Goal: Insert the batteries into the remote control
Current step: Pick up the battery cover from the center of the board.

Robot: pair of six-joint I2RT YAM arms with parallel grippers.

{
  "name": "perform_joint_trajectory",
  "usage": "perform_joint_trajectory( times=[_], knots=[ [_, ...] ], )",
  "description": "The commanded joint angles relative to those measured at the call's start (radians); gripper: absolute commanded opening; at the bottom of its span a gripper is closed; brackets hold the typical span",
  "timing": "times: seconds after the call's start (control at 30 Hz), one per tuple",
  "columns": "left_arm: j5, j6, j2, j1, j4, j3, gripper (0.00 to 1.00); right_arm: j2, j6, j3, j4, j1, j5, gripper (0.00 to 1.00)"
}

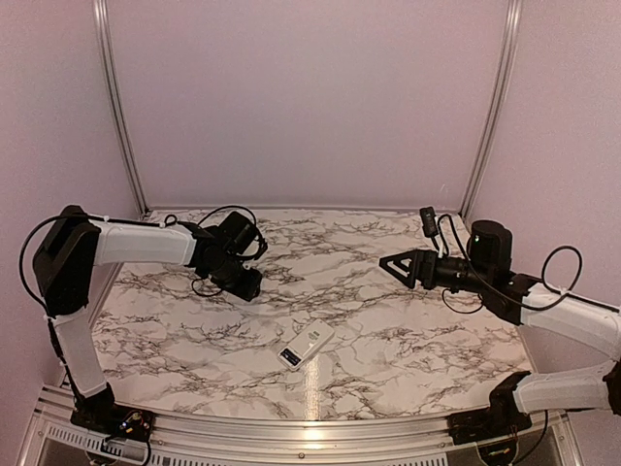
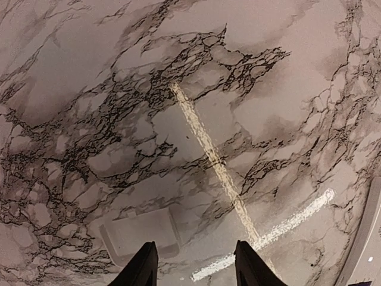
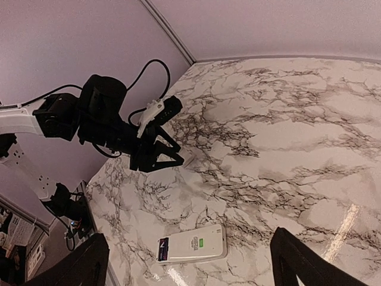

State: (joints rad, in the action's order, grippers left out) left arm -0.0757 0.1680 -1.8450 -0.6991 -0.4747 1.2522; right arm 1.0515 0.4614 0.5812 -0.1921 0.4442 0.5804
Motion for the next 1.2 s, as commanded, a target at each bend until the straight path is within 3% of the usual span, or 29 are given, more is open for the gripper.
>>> perform_joint_trajectory(
  times=[0.0,0.5,0.7,0.77,0.97,1.17],
  knots=[
    [0.008,-0.011,-0.049,0.004,0.022,0.017,0.44,0.013,-0.009,0.043,-0.025,-0.010,0.028,0.92],
    [-0.045,-0.013,-0.143,0.004,0.047,0.006,0.30,0.014,-0.001,0.040,-0.037,-0.009,0.036,0.85],
    [-0.008,-0.005,-0.114,0.003,0.063,-0.021,0.09,0.021,-0.004,0.040,-0.045,-0.010,0.044,0.76],
    [0.041,-0.005,-0.065,0.003,0.077,-0.043,0.01,0.028,-0.009,0.041,-0.055,-0.010,0.054,0.73],
    [0.358,-0.026,0.139,-0.006,0.106,-0.123,0.00,0.037,-0.042,0.057,-0.107,0.005,0.155,0.66],
    [0.659,-0.043,0.338,-0.036,0.098,-0.184,0.00,0.016,-0.175,0.114,-0.069,0.111,0.205,0.64]
  ],
)
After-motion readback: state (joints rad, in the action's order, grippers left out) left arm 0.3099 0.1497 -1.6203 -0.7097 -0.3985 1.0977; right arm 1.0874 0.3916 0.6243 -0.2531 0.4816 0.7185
